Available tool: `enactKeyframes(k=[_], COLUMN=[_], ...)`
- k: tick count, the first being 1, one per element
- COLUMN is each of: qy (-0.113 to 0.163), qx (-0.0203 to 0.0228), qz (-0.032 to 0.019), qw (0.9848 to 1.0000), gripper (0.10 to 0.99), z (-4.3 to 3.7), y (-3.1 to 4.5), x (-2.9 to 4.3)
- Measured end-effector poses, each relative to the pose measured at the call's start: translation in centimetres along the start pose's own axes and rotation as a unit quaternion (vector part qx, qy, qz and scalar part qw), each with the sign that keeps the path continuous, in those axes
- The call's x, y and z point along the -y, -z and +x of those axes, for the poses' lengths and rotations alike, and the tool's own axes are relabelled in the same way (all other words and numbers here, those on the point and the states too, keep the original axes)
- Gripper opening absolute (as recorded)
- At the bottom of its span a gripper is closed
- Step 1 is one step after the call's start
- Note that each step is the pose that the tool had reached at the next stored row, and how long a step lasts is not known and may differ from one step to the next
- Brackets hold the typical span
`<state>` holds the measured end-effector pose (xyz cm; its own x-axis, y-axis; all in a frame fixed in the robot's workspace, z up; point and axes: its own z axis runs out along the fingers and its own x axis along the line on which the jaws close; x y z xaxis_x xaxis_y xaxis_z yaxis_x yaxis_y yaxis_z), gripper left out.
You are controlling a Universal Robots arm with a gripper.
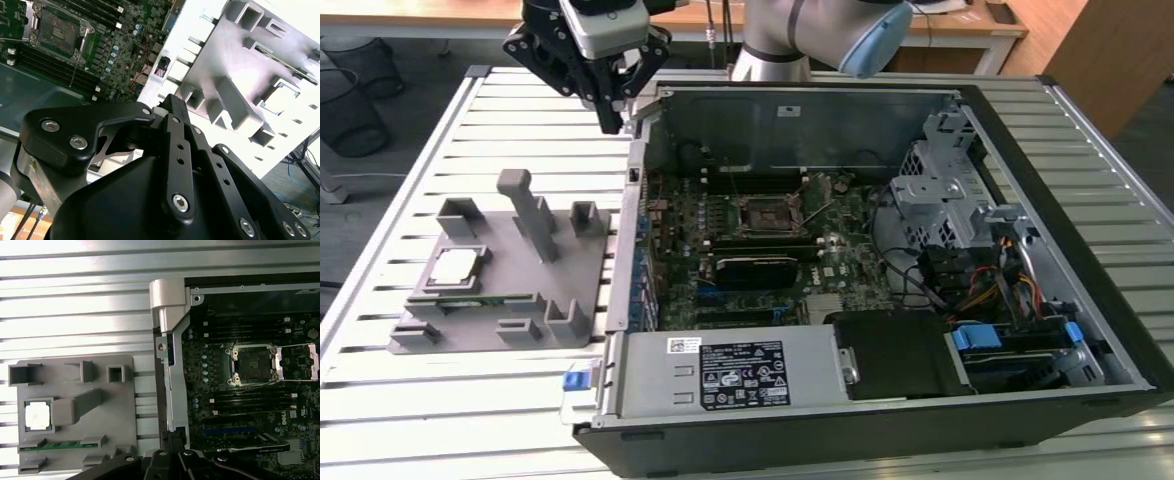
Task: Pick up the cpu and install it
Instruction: 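Reach for the cpu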
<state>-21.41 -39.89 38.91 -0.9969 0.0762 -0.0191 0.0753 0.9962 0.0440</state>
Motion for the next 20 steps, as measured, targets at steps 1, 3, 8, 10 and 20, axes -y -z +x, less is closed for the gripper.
enactKeyframes(k=[1,3,8,10,20], qy=[0.0,0.0,0.0,0.0,0.0], qx=[0.0,-0.0001,-0.0003,-0.0003,-0.0007], qz=[0.0,0.0,0.0,0.0,0.0001], qw=[1.0,1.0,1.0,1.0,1.0], gripper=[0.106,0.106,0.106,0.106,0.106], z=[0.04,0.1,0.31,0.39,0.79], y=[0.0,-0.01,-0.02,-0.03,-0.05], x=[0.0,0.01,0.02,0.03,0.06])
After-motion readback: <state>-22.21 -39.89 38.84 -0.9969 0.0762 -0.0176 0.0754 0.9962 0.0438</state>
